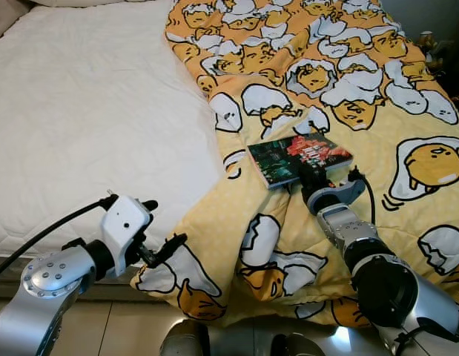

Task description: Clean up the room

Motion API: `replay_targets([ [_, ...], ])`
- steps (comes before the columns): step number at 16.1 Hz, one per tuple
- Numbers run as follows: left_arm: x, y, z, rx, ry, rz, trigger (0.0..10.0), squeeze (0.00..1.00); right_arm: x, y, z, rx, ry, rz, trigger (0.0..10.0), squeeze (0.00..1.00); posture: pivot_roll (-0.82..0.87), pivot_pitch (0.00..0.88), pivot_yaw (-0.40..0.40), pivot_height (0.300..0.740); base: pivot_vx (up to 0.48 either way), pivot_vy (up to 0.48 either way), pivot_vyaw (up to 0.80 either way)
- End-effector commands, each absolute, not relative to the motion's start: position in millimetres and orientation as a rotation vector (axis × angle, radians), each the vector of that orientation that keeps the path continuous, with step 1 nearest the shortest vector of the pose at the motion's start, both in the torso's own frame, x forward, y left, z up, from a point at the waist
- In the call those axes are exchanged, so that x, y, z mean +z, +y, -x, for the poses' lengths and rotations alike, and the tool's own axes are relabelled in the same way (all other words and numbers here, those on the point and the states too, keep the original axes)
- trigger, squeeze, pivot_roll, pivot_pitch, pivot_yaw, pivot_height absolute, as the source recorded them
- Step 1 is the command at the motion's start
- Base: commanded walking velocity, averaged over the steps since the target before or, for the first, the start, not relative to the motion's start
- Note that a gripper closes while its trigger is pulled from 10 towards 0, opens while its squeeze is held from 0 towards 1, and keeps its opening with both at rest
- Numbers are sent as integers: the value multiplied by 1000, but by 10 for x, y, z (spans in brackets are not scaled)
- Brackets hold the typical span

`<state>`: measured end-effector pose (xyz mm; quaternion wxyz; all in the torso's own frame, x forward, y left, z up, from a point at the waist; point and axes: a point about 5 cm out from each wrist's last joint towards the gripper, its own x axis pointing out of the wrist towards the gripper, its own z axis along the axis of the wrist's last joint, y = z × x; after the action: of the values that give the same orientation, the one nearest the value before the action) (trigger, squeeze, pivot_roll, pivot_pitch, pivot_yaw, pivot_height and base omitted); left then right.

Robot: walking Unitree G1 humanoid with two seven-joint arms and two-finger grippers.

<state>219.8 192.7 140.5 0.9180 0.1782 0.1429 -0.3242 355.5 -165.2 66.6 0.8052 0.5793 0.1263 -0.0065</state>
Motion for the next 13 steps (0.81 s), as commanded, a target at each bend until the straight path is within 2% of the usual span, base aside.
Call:
replay_targets([
  [1, 1377, 1899, -2217, -670, 295, -372, 10000, 973, 634, -1667, -3534, -29, 264, -1247, 0, 0, 208, 56, 45, 740, 0, 0, 0],
  [5, 1342, 1829, -2309, -652, 263, -344, 10000, 973, 694, -1785, -3546, 4, 207, -1138, 0, 0, 149, 3, 50, 740, 0, 0, 0],
  [8, 1274, 1770, -2361, -606, 248, -294, 10000, 973, 753, -1996, -3517, -26, 114, -963, 0, 0, 81, 0, 75, 740, 0, 0, 0],
  [11, 1222, 1735, -2414, -468, 233, -202, 10000, 965, 997, -2105, -3357, -8, -22, -547, 0, 0, 26, 0, 102, 740, 0, 0, 0],
  [13, 1221, 1753, -2444, -387, 218, -173, 10000, 933, 1148, -2067, -3180, 20, -63, -367, 0, 0, -3, 0, 105, 740, 0, 0, 0],
])
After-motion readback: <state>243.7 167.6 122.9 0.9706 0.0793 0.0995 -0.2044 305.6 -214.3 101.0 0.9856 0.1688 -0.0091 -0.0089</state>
